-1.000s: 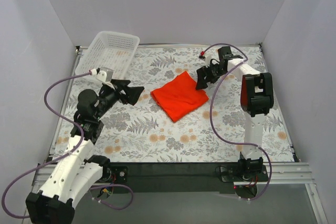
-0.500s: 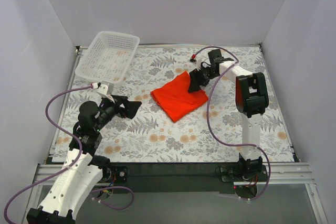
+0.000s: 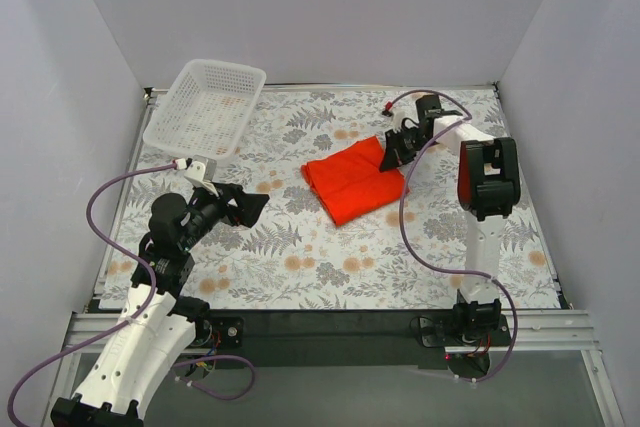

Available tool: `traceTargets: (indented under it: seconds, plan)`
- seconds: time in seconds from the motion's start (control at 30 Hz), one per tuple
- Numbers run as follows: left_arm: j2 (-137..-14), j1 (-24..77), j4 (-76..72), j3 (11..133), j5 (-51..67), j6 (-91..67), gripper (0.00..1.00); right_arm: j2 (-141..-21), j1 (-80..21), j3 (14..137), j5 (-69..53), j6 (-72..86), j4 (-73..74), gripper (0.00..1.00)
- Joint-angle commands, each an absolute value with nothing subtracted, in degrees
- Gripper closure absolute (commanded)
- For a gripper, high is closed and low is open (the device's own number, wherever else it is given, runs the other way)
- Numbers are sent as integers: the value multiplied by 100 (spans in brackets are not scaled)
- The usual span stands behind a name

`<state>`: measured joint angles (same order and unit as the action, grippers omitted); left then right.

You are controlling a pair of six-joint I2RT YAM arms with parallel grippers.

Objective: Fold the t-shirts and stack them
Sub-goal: Neatly place the folded tshirt to the corner

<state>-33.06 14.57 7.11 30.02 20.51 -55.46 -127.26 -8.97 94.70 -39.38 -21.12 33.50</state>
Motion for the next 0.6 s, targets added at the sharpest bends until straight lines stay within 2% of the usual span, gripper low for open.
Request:
traceTargets:
  seconds: [0.0,0.23,0.43,0.57]
  plan:
    - [-3296,1433,782,3032,2021,-5484,23,-12586,-440,9597,-3894,-2180,3454,99]
    - [-3313,1433,774,3032,2074,-5467,23,-12734,841,10299,-3166,-2496,3542,99]
    - [-3419,1433,765,3041,2153,-5493,23,-13200,1344,11310,-2112,-3190,3814,97]
    - [-3445,1433,747,3050,2171,-5502,23,-13368,1397,11812,-1565,-3401,3806,55]
